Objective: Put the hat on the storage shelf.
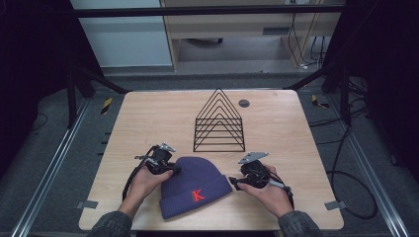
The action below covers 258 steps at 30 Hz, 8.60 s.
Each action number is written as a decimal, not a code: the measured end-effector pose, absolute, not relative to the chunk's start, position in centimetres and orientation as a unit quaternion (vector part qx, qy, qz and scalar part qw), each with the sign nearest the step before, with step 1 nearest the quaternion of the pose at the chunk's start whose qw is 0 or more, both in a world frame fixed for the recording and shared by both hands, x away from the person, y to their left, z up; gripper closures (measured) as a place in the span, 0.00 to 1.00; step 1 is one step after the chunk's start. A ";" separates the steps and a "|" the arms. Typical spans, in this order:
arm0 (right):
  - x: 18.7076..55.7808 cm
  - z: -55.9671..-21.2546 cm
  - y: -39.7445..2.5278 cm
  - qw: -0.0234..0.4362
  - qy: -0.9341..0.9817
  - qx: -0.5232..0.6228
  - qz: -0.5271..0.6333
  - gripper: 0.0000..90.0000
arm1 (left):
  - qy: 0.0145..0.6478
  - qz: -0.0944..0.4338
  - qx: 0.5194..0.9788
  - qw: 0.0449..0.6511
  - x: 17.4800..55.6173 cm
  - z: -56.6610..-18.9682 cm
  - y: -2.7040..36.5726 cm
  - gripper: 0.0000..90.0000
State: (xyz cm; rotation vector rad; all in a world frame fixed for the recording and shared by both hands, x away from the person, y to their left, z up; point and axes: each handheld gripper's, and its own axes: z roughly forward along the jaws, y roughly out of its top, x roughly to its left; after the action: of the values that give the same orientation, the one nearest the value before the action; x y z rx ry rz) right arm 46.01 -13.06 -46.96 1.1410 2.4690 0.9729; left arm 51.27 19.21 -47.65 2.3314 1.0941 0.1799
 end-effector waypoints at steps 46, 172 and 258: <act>46.4 -42.7 -11.7 0.138 0.868 0.302 0.369 0.28 | 0.213 0.216 0.883 0.359 47.2 -28.8 16.5 0.87; 54.7 -29.2 -17.5 0.216 0.858 0.280 0.373 0.83 | 0.188 0.246 0.830 0.464 56.0 -18.6 9.3 0.85; 58.1 -36.0 -16.9 0.185 0.862 0.340 0.328 0.81 | 0.206 0.221 0.846 0.439 62.0 -26.3 9.2 0.84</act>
State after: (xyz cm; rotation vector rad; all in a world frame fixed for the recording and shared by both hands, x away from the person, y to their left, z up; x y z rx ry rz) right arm 58.06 -16.95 -35.98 0.9580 2.4280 0.9233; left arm 62.04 9.21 -26.28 2.1026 0.5124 0.5491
